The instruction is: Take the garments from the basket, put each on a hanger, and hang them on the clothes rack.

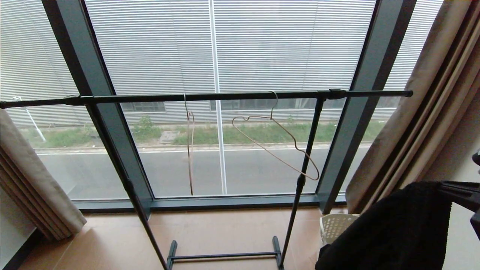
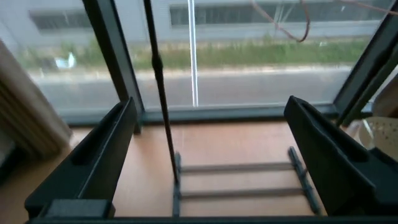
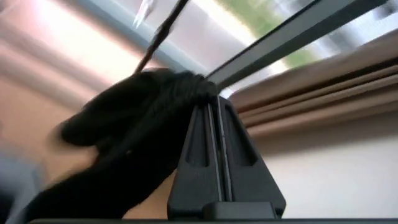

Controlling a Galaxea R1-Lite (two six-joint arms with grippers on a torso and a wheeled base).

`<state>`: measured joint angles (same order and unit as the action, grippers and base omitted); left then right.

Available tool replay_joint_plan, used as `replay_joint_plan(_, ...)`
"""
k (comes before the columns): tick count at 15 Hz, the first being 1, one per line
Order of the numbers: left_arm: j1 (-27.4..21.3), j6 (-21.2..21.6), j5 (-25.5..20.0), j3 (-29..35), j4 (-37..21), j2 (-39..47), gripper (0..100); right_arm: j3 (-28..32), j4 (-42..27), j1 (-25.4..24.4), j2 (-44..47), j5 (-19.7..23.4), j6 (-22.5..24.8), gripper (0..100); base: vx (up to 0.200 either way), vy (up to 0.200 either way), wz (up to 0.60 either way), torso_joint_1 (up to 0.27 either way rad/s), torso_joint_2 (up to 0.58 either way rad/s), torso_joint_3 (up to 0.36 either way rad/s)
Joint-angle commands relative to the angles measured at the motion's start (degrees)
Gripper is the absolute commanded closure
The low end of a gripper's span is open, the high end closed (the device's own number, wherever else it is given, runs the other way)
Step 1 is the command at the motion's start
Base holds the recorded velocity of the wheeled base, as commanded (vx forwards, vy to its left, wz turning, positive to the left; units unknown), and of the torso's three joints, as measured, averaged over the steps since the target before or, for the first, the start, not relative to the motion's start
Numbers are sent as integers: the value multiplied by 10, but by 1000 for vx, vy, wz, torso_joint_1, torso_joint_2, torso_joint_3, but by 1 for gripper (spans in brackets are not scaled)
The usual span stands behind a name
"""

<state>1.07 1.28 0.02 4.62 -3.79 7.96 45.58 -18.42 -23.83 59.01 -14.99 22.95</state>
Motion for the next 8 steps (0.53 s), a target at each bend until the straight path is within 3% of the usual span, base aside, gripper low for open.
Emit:
replay_joint_plan(1, -41, -39, -1, 104, -1, 214, 0, 57, -50, -82, -19, 23, -72, 100, 0, 0, 0, 0, 0, 0)
replay_joint_plan(3, -107, -43, -1, 143, 1, 298, 0, 57, -40, -160, 21, 26, -147, 100, 0, 0, 0, 0, 0, 0)
replay_joint_plan(4, -124, -47, -1, 149, 3, 316, 0, 57, -31, -169, 35, 26, -162, 100, 0, 0, 0, 0, 0, 0)
replay_joint_plan(6, -222, -110, -3, 183, 19, 413, 0, 54, 58, -190, 125, 25, -217, 100, 0, 0, 0, 0, 0, 0)
replay_joint_plan(8, -260, -139, -3, 191, 63, 488, 0, 67, 110, -191, 180, 21, -227, 100, 0, 0, 0, 0, 0, 0)
